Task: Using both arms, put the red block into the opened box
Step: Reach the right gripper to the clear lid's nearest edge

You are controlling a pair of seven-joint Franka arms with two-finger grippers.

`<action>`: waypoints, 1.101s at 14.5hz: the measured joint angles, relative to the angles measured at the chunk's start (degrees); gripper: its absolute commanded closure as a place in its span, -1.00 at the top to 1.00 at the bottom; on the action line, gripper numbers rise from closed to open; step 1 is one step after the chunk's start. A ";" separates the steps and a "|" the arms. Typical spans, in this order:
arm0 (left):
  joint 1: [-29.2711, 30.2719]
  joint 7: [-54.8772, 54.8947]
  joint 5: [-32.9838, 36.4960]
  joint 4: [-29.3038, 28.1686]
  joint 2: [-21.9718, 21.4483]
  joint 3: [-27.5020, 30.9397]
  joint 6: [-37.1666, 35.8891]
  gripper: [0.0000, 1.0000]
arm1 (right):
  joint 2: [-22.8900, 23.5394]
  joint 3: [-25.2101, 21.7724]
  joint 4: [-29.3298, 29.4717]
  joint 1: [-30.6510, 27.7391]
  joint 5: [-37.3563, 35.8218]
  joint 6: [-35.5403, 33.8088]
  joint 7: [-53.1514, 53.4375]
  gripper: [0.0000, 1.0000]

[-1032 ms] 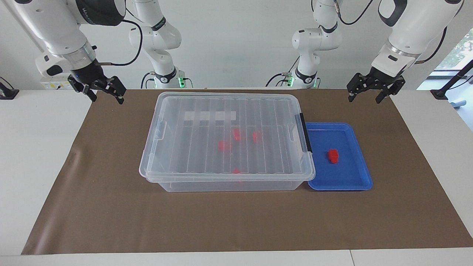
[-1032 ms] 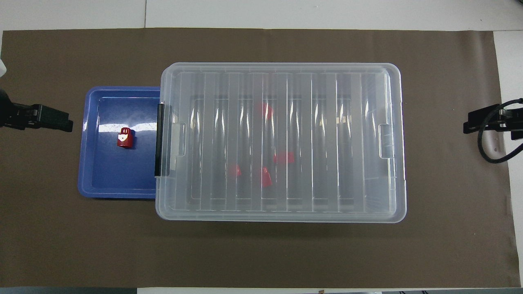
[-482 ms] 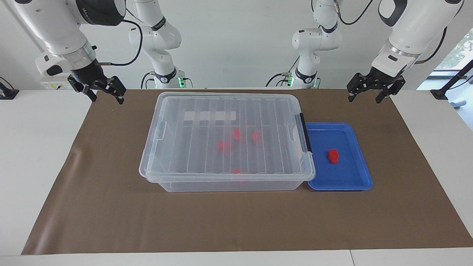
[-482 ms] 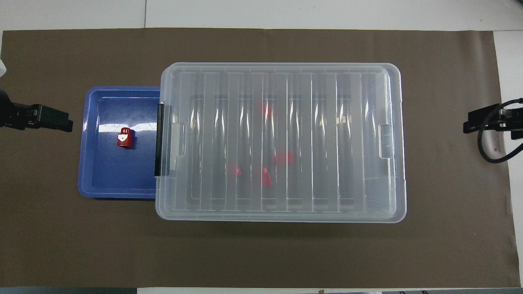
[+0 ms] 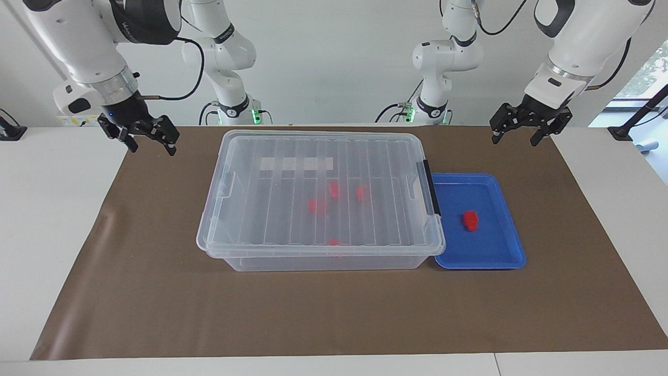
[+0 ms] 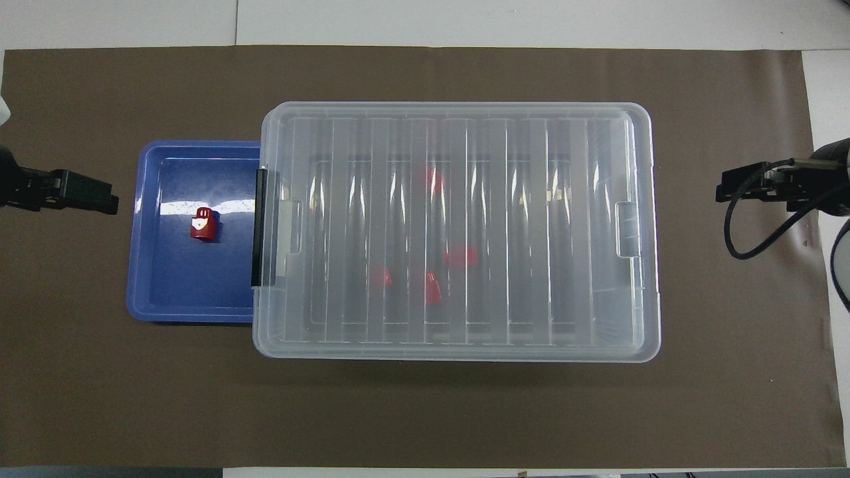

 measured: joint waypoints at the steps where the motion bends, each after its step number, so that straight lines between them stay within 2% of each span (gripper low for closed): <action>1: 0.00 0.00 0.00 0.00 0.00 0.00 0.00 1.00 | 0.01 0.05 -0.97 1.04 0.00 1.04 0.71 1.00; 9: 0.00 0.00 0.00 0.00 0.00 0.00 0.00 1.00 | 2.41 0.13 -7.26 3.86 0.01 8.81 2.15 1.00; 16: 0.00 0.00 0.00 0.00 0.00 0.00 0.00 1.00 | 3.11 0.13 -10.19 3.88 0.01 12.10 2.15 1.00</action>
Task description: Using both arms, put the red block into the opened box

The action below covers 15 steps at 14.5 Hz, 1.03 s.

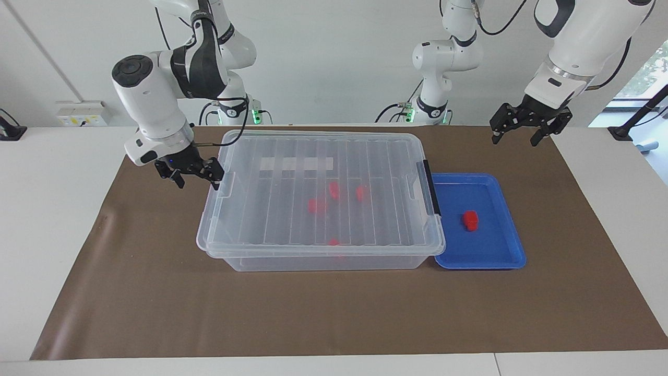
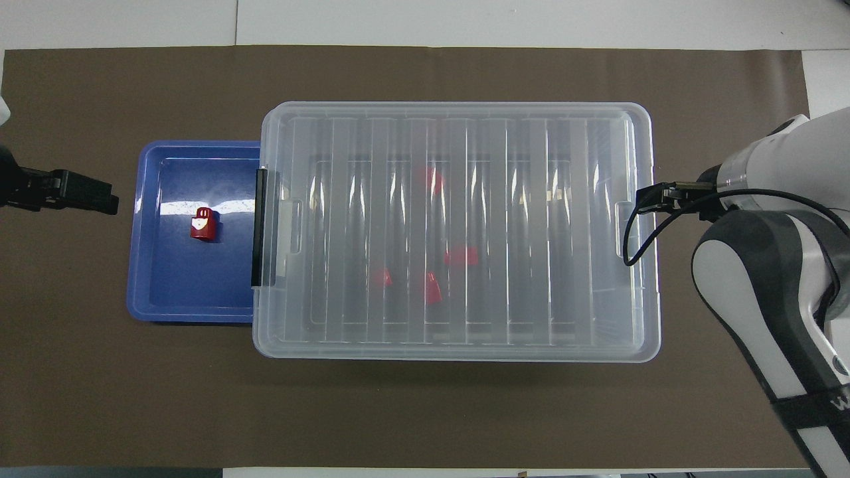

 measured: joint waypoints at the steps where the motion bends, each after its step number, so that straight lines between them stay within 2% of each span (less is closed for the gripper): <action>1: 0.00 0.00 0.00 0.00 0.00 0.00 0.00 1.00 | 0.00 0.00 -0.50 0.00 0.00 0.26 0.00 1.00; 8: 0.00 0.00 0.00 0.00 0.00 0.00 0.00 1.00 | -0.07 -0.23 -2.87 -0.39 0.00 1.57 -1.49 1.00; 15: 0.00 0.00 0.00 0.00 0.00 0.00 0.00 1.00 | -0.32 -0.33 -3.53 -5.43 0.02 2.55 -10.42 1.00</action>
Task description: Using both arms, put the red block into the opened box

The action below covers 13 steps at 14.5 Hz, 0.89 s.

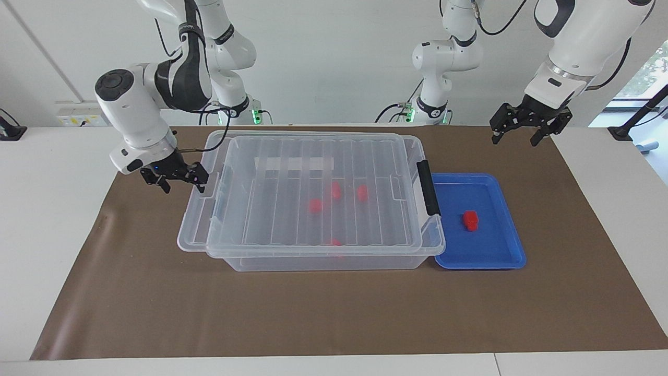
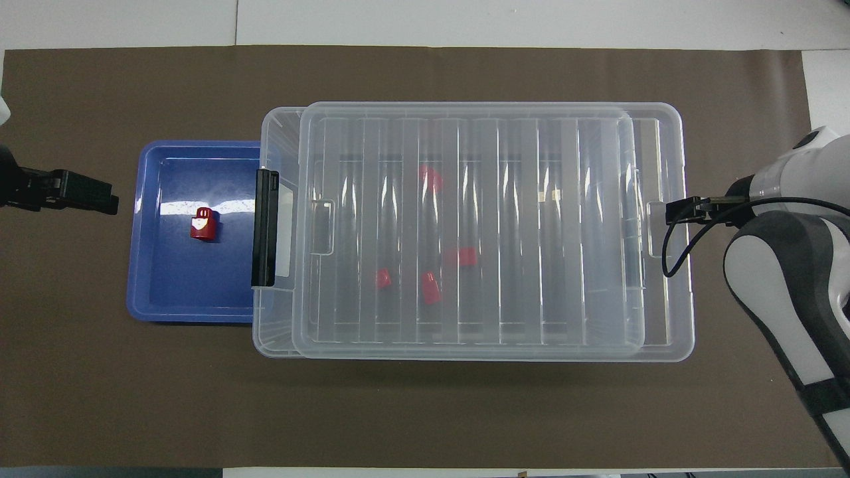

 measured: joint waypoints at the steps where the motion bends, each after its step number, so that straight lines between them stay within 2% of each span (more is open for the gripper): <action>1: 0.00 0.00 0.00 0.00 0.00 0.00 0.00 1.00 | -0.06 0.00 -0.01 -0.24 0.00 0.03 -0.50 1.00; 13: 0.00 0.00 0.00 -0.17 -0.01 0.00 -0.61 1.00 | -0.09 -0.10 -0.10 -7.13 -0.08 1.09 -13.27 1.00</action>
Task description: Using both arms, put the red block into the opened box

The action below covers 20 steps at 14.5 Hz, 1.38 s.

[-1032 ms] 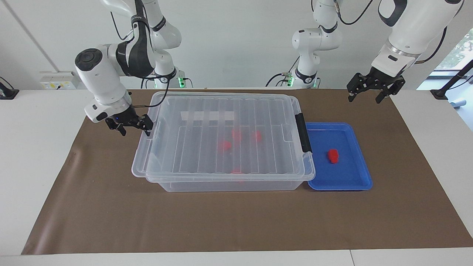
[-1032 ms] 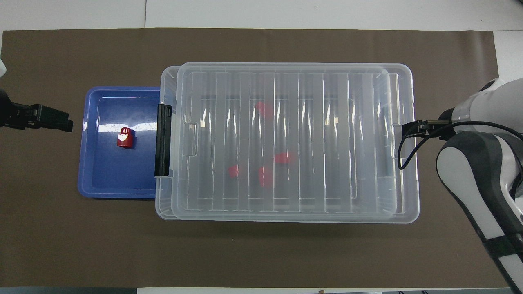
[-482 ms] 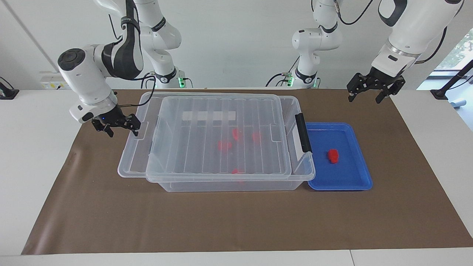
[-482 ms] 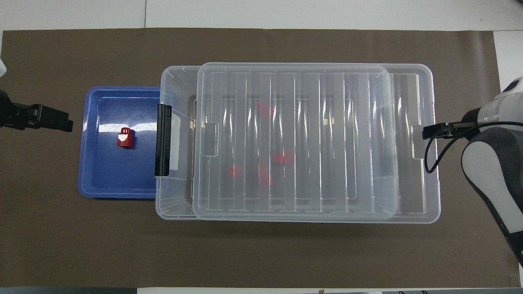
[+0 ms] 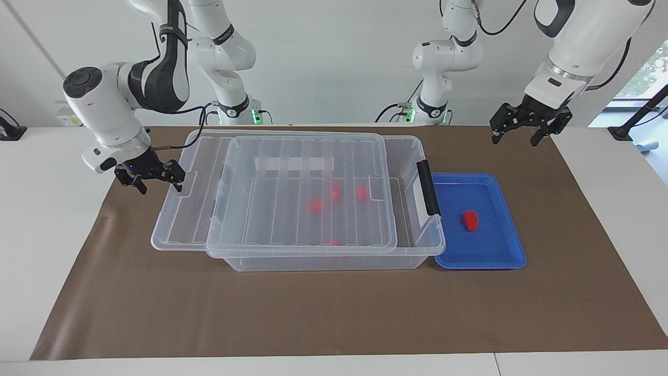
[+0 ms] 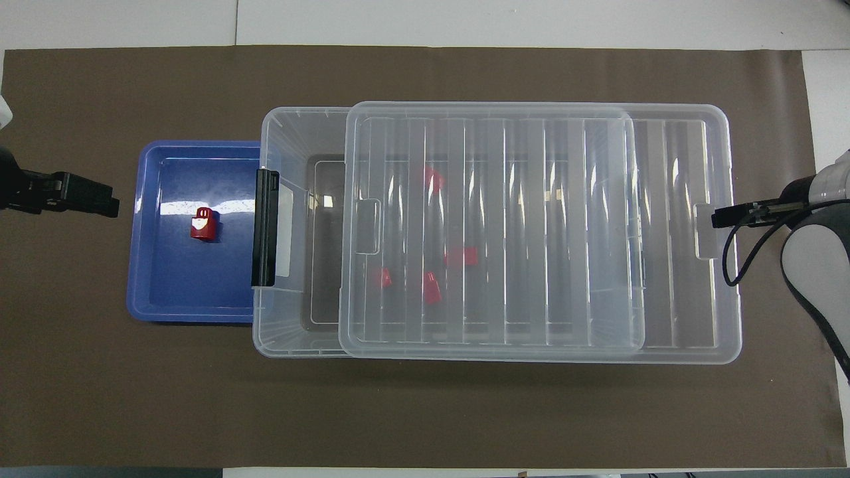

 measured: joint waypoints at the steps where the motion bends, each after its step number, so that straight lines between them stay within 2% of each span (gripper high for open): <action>1: 0.00 0.00 0.00 -0.32 -0.04 0.00 0.14 1.00 | 0.00 0.00 0.00 -0.60 -0.27 0.04 -1.17 1.00; 3: 0.00 0.00 0.00 -3.02 -0.87 0.00 3.70 1.00 | 0.00 -0.02 0.00 -1.94 -0.70 0.19 -3.77 1.00; 5: 0.00 0.00 0.00 -7.77 -2.35 0.00 10.19 1.00 | 0.00 -0.02 0.00 -3.21 -0.77 0.82 -6.05 1.00; 10: -0.02 0.07 0.00 -17.93 -4.33 -0.07 19.89 1.00 | 0.00 -0.04 0.00 -5.02 -0.78 1.28 -9.46 1.00; 14: -0.08 3.68 0.00 -26.15 -4.21 -0.27 27.81 1.00 | 0.00 -0.04 0.00 -5.19 -0.85 1.28 -9.73 1.00; 17: -0.08 6.11 0.00 -28.75 -3.22 -0.27 30.12 1.00 | 0.01 -0.04 0.00 -5.61 -0.90 1.28 -10.21 1.00; 20: -0.08 6.24 0.00 -31.73 -1.19 -0.26 36.17 1.00 | 0.01 -0.04 0.00 -6.22 -1.03 1.30 -11.82 1.00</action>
